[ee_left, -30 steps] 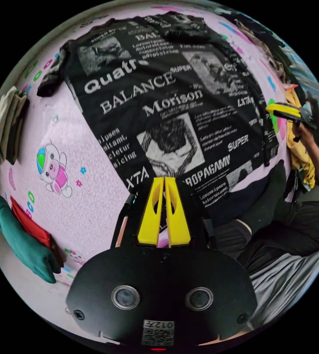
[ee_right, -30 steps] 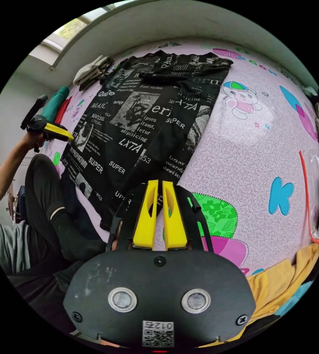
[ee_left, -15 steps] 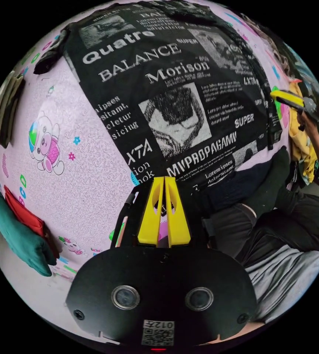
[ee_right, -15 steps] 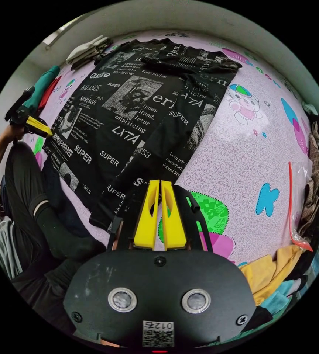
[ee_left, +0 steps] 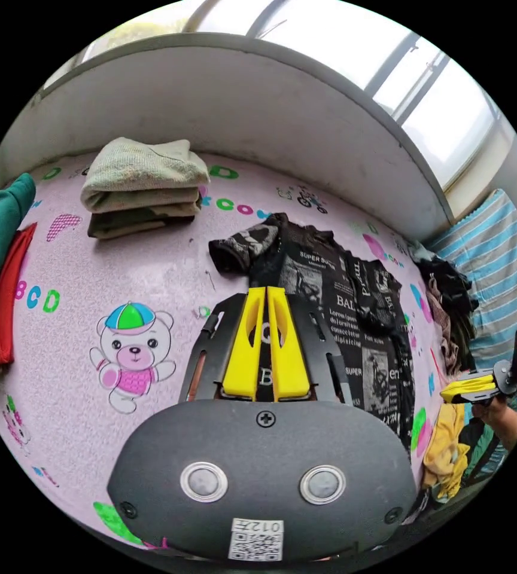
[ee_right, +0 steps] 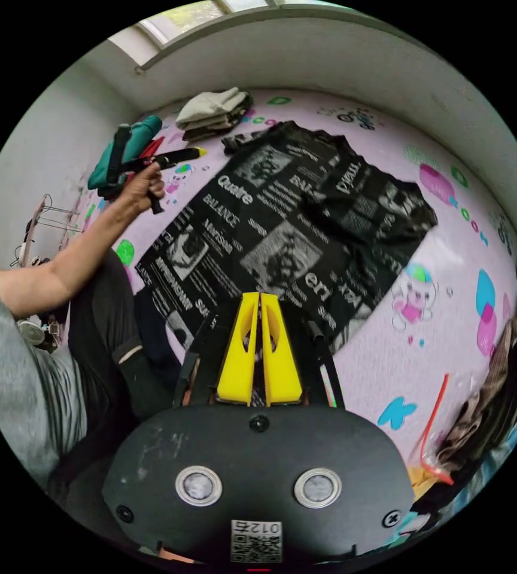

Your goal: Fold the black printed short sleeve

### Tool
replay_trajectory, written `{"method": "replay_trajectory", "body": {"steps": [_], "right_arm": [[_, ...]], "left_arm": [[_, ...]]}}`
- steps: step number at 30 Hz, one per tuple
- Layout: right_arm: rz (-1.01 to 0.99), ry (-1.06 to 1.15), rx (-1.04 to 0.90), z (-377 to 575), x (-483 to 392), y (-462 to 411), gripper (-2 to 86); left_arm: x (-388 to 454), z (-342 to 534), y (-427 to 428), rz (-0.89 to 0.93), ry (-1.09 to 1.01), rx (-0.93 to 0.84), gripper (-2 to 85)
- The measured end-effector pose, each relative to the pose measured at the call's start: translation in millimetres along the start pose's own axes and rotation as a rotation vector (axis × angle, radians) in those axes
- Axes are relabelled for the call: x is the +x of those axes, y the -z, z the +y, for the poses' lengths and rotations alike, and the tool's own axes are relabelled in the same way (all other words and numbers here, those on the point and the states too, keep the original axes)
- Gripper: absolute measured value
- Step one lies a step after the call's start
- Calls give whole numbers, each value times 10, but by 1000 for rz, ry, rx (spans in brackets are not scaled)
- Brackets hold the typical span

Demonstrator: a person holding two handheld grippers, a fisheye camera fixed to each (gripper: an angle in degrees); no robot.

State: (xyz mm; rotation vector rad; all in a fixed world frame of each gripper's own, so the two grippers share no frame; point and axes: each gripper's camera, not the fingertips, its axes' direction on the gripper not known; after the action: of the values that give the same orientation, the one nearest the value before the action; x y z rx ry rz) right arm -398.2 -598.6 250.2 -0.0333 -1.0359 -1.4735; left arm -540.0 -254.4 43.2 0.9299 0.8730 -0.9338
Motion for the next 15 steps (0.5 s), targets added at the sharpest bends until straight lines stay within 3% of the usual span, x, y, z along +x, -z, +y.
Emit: {"method": "replay_trajectory", "body": {"steps": [6, 10, 15], "right_arm": [[-41, 57, 186, -1569, -272, -597, 49], [86, 181, 267, -2448, -773, -1012, 62], [171, 332, 147, -3009, -1148, -1533, 76]], "left_arm": [[-437, 50, -119, -38, 11, -47, 40], [-664, 27, -24, -33, 36, -55, 60], [-901, 4, 148, -30, 13, -56, 75]]}}
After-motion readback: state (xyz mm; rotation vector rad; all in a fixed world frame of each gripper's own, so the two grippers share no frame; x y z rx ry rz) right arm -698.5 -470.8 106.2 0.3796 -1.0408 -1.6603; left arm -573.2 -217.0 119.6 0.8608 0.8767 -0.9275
